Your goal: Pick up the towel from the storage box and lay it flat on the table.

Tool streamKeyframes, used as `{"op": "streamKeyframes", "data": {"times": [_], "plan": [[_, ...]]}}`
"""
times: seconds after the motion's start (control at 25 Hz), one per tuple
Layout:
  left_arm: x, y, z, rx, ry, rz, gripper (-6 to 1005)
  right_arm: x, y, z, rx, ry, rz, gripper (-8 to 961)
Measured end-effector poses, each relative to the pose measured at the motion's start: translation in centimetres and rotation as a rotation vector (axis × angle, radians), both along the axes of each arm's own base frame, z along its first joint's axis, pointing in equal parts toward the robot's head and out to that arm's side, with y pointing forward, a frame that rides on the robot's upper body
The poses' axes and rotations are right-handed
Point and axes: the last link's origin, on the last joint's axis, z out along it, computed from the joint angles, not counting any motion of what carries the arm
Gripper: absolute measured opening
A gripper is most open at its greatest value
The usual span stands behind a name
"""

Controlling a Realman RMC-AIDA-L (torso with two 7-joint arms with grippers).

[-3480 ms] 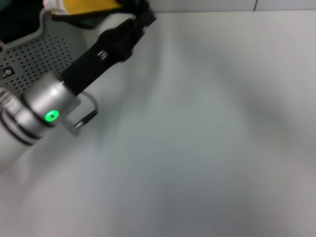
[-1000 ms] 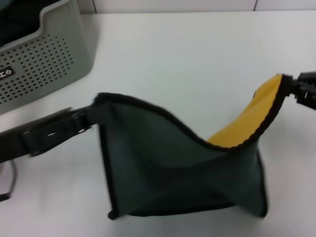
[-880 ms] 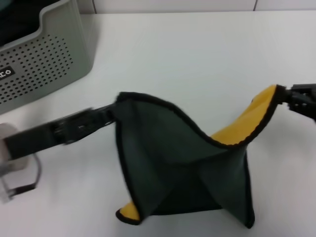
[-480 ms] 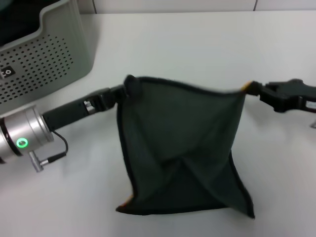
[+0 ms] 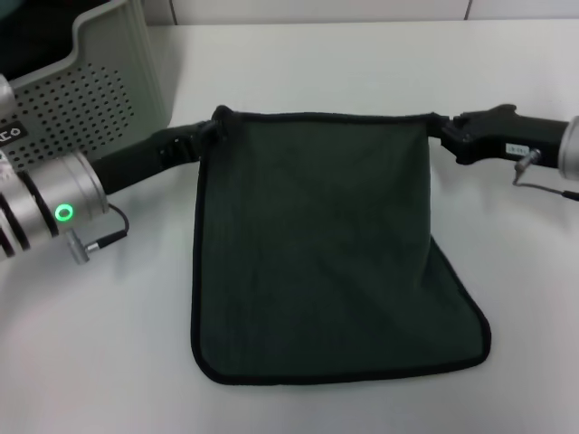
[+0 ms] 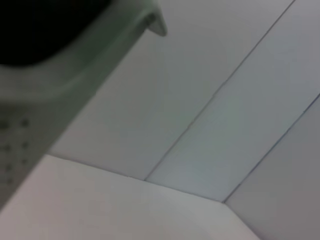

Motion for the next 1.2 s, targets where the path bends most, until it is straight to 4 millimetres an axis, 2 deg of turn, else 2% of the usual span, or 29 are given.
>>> {"op": "streamKeyframes", "data": {"times": [0.4, 0.64, 0.84, 0.96, 1.12, 1.2], "plan": [[-0.8, 1.7, 0.1, 0.067, 0.088, 0.072, 33, -0.6, 2.0, -0.9, 0.051, -0.104, 0.005, 23], [-2.4, 1.4, 0.4, 0.103, 0.1, 0.146, 111, 0.1, 2.4, -0.3, 0.111, -0.118, -0.029, 131], [-4.2, 0.2, 0.7, 0.127, 0.106, 0.196, 239, 1.0, 1.7, 1.1, 0.162, -0.112, -0.037, 221], [-4.8, -0.6, 1.2, 0.143, 0.093, 0.198, 316, 1.1, 0.9, 1.9, 0.176, -0.098, -0.021, 339], [-3.8, -3.0, 1.7, 0.159, 0.091, 0.017, 467, -0.1, -1.2, 2.0, 0.077, -0.043, 0.096, 497], [-2.6, -4.7, 1.6, 0.165, 0.104, -0.16, 551, -1.2, -2.7, 1.9, -0.026, -0.01, 0.199, 576]]}}
